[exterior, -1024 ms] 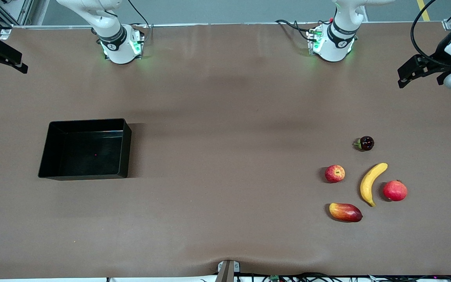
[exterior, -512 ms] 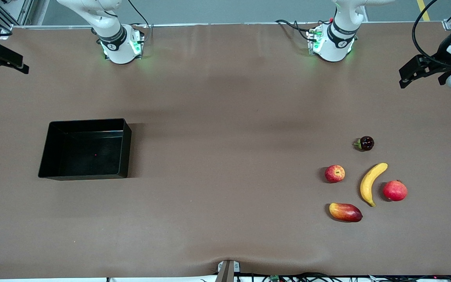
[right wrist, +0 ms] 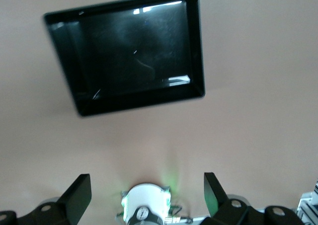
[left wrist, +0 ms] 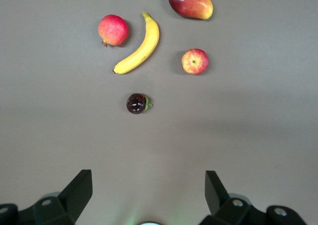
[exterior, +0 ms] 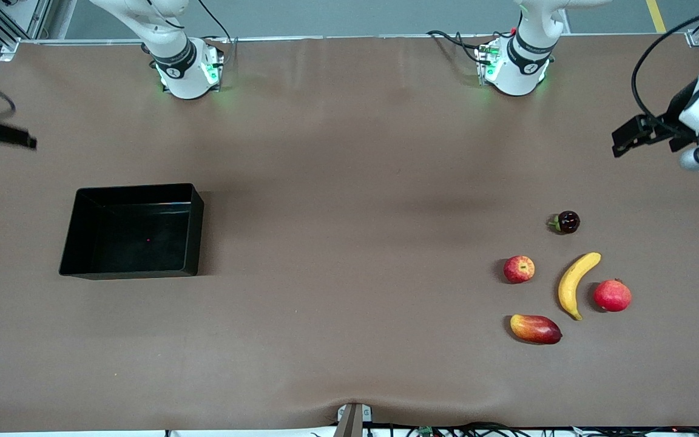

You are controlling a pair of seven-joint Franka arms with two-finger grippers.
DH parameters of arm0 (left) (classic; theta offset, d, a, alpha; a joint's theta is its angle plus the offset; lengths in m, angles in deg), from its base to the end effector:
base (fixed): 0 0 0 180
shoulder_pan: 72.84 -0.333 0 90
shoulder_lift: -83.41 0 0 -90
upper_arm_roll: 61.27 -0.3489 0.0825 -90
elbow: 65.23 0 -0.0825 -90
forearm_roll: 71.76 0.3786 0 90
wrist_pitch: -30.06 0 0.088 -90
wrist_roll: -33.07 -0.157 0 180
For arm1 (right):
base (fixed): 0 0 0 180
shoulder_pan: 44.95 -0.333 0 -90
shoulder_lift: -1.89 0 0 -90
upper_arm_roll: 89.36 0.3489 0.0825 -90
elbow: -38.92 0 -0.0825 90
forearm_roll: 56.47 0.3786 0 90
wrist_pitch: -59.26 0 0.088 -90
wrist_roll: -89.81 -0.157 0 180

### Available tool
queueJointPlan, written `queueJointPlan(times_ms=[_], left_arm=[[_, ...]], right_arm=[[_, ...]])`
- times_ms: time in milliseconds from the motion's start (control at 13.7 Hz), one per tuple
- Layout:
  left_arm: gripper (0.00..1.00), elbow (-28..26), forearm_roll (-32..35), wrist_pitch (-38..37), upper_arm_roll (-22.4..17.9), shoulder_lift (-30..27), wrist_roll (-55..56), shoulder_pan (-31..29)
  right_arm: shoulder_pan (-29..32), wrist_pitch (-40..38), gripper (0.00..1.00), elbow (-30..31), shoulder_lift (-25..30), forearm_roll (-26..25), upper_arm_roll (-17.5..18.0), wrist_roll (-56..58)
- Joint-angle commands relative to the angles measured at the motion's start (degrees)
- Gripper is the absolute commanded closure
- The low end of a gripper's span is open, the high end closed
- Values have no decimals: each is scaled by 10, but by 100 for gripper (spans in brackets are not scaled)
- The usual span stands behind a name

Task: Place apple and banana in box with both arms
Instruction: 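Grasp the small red apple with the left gripper while the right gripper nears the box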

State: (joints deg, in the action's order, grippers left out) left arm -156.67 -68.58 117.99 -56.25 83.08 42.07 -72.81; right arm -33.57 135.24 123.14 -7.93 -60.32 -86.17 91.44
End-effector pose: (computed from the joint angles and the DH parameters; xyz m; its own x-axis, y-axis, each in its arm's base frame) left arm 0.5385 -0.0388 0.5961 0.9964 0.0708 -0.0460 0.0678 -0.9957 -0.0639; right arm 0.5515 -0.0936 0.5422 0.9427 -0.1212 -0.3109 -0.1116 -0.9926 0.0487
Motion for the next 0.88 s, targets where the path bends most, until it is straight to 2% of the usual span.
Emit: queueJointPlan(times_ms=[0,220,585,805], left_arm=[[0,-78,2,78,3,-9,0,-6],[0,-152,2,173,3,-1,5,-7],[0,-157,6,247,7,80,15,-6],[0,-160,6,285,7,129,51,1]], right_arm=[[38,40,0,-21,-88,-22,7,42],[85,140,0,15,-133,-21,8,115],[102,216,0,51,-173,-19,8,142],[122,340,0,118,-186,-19,8,184]])
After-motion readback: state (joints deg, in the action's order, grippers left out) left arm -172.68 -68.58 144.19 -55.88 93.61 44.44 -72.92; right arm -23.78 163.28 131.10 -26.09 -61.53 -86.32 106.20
